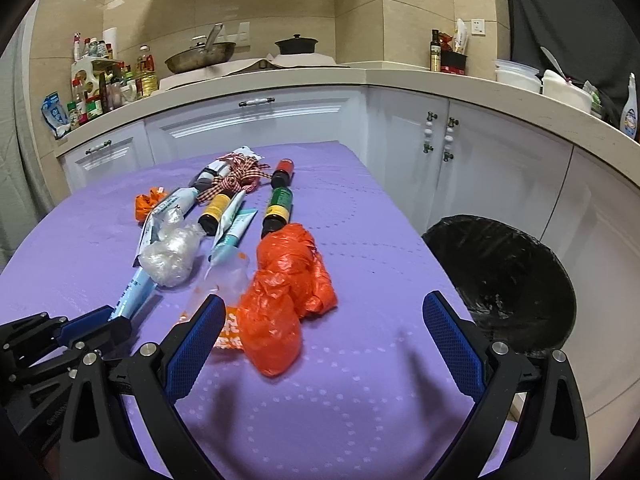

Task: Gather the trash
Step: 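Grasp the blue-white toothpaste tube with left tool while right tool grasps the orange bag, then carry both items over the black bin and open both tools to drop them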

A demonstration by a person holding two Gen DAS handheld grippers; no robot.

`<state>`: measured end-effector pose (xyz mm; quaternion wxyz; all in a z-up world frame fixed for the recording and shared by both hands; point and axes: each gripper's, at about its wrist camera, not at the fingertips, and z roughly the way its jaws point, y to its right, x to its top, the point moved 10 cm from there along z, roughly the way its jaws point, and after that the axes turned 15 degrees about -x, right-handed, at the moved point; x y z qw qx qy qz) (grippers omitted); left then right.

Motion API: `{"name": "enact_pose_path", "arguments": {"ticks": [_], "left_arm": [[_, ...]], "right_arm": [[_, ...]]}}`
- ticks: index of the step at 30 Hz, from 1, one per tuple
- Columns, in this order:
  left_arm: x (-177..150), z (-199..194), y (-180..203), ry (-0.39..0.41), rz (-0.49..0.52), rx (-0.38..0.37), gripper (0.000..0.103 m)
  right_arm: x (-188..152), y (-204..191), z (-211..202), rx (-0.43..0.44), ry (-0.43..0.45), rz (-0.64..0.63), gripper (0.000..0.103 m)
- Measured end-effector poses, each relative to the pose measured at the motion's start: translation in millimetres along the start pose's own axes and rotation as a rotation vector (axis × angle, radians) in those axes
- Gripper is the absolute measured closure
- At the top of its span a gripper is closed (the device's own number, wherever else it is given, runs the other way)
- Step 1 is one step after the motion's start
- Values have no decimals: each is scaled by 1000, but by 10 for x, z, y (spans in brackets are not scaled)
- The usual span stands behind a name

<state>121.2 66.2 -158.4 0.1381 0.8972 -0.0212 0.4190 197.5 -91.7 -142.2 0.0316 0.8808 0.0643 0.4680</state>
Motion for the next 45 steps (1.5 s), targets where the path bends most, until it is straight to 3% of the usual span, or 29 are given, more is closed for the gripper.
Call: {"name": "enact_pose_path", "arguments": {"ticks": [6,7,10,15,20,33,45], "left_arm": [[70,-118,-112,29,-17,17,86],[81,-134,-135,33,-20,20,86],[102,-180,-217,44,-34,35,86],[116,-218,-343,51,-56,56,86],[145,-236,-422,60,-69,70,86],[383,-220,-170,91,-24,25,86],[758,188,633,84,101,-109,86]], "right_arm": [[75,-28,12,8,12,2,9],[82,-39,15,11,13,0,13],[80,-93,65,27,-7,-10,36],[30,-158,164,37,-38,-25,42],[-40,-191,211,73,-68,-17,64],[95,132,123,41,-30,34,77],[300,975,56,-98,40,129,78]]}}
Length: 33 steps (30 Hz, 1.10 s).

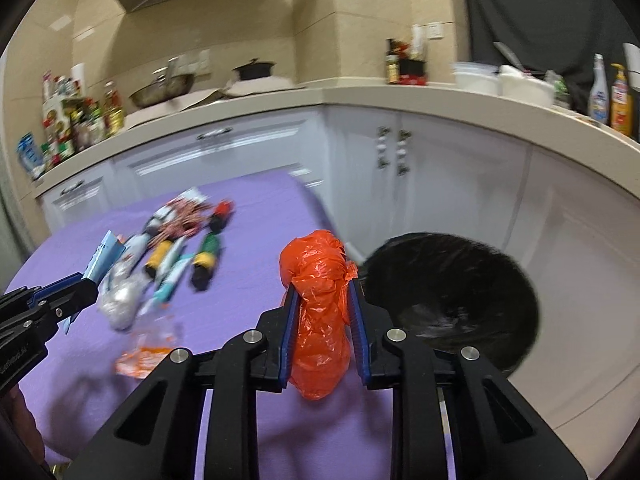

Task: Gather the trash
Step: 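Carry both items over the black bin and open both tools to drop them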

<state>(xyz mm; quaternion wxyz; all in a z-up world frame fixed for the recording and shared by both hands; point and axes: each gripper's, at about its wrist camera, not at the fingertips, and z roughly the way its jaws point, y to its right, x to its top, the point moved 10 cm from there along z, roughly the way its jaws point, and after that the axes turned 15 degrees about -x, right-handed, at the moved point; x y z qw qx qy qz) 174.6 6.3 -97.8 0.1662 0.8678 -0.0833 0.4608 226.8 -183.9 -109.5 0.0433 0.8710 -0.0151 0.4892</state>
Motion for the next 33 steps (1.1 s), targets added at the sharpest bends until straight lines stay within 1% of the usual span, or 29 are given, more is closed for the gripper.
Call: {"name": "enact_pose_path", "arguments": {"ticks": [2,8,11,17,23,29,30,31,32,33], "left_arm": [[67,158,187,-13,18,-38,86],[238,596,660,-43,87,-91,86],[340,839,894,-58,108,-118,86],[476,1407,1268,-105,165,-130,86],[457,1921,1430,-173,183,-122,86],[390,2327,1439,-247,169,-108,84],[379,2354,1434,-252,164,-106,80],[366,2407,1429,-263,155,-105,77],[361,2440,1421,-269,147,-102,66],[361,2464,1407,-273,140,-99,51]], "right_arm": [[41,195,42,-33,7,23,78],[142,760,207,-122,20,84,78],[148,963,326,-145,12,104,78],[125,1251,599,-165,-6,130,78],[64,1436,864,-171,-33,152,78],[-9,1554,1186,-181,-65,163,78],[-26,1562,1246,-176,-75,166,77],[-45,1574,1299,-173,-84,170,73],[-70,1588,1346,-175,-90,176,68],[-76,1593,1382,-177,-96,180,67]]}}
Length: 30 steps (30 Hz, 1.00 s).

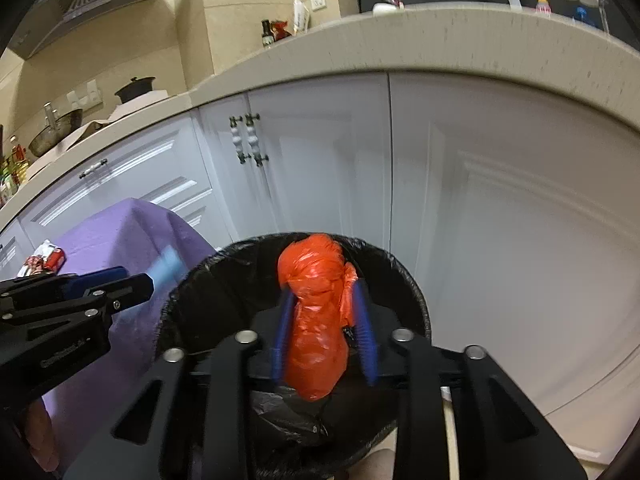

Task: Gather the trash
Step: 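Carry both items over the black bin and open both tools to drop them, then return to the table and grasp the clear snack bag with right tool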

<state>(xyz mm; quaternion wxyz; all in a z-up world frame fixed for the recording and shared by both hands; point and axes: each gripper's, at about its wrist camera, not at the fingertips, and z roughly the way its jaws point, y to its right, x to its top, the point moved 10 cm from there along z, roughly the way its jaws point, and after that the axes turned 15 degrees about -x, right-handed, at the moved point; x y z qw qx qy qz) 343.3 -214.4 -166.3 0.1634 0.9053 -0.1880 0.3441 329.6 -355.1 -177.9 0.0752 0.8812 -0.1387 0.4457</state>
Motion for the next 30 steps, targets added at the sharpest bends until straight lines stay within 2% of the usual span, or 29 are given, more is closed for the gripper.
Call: {"name": "enact_pose_path", "arguments": {"ticks": [1,7,12,20,24,30], "left_arm": [[9,10,-12,3,-11,-2,47],[97,-41,-30,34,8,32,45],[112,-234,-99,64,1,44,42],[-68,-903,-272,134,-7,84,36],[-234,-1257,-468,164,-29,121,36],[-653,-1833,-901,194,-90,209,36]], "right_arm": [[-12,1,17,-2,-4,2,65],[-26,32,-27,-7,1,14,60],[-5,45,-162,-3,4,21,56],[-10,-171,-608,34,38,16,48],[-68,-451,-857,79,53,-13,47],[-203,-946,-1185,161,67,-68,45]]}}
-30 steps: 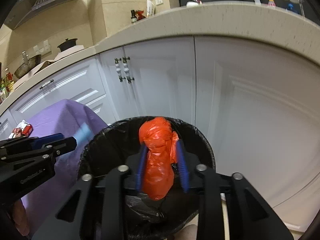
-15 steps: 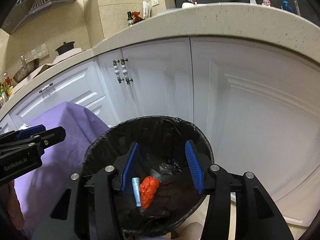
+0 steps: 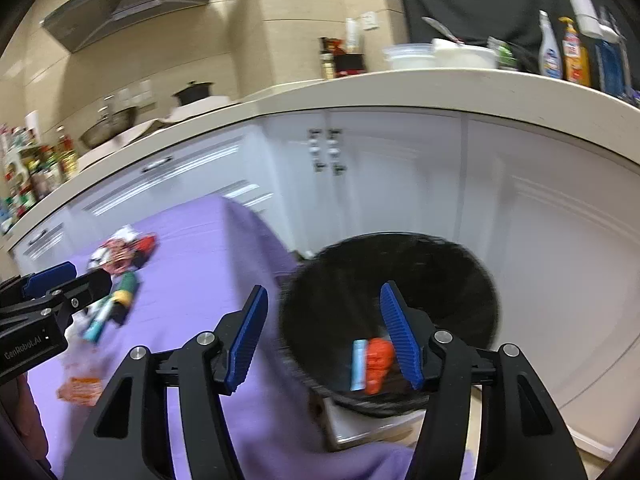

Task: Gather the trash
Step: 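Return to the table and grasp the clear snack bag with right tool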

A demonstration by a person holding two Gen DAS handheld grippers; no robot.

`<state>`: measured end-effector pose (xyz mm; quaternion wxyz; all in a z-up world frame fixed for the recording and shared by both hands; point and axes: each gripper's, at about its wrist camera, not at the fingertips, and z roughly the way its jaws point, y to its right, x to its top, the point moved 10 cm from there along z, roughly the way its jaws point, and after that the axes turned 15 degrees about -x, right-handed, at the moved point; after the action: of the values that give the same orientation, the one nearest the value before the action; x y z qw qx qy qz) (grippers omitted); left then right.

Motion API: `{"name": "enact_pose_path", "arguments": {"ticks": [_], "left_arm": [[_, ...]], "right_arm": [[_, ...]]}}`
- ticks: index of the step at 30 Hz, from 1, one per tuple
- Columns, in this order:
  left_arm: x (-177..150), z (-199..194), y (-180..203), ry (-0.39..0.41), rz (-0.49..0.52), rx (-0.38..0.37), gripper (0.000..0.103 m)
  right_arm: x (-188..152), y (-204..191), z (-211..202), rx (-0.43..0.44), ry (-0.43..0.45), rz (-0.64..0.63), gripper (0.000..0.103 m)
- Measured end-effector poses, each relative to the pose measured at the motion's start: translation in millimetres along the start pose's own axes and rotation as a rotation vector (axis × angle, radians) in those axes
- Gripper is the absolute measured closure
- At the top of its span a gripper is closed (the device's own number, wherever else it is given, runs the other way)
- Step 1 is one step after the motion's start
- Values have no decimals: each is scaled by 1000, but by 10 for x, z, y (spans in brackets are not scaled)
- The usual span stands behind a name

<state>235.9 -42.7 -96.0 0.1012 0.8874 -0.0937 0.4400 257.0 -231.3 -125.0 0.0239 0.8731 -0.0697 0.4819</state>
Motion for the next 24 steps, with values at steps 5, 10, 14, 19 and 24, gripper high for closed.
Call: {"name": "enact_pose_path", "arguments": {"ticks": [5,10,14,19,24], "left_arm": [[-228,-382,-484,11,-45,84,36],[-481,-725,-967,15,-104,162,36],[-679,-949,-1262,16,-137,225,36],[-883,-1175,-1558,19,-177,289,36],[-1035,-1309,-1785,22,-217,322,36]], "right_arm": [[-106,-521,-202,82,6,-60,44],[-248,-963,-404,147,16,-123,42],[-363,-1274,-527,198,14,-169,40],[-492,-1566,-631,247,8,-207,34],[-632,-1799,-638,269,-15,-258,30]]}}
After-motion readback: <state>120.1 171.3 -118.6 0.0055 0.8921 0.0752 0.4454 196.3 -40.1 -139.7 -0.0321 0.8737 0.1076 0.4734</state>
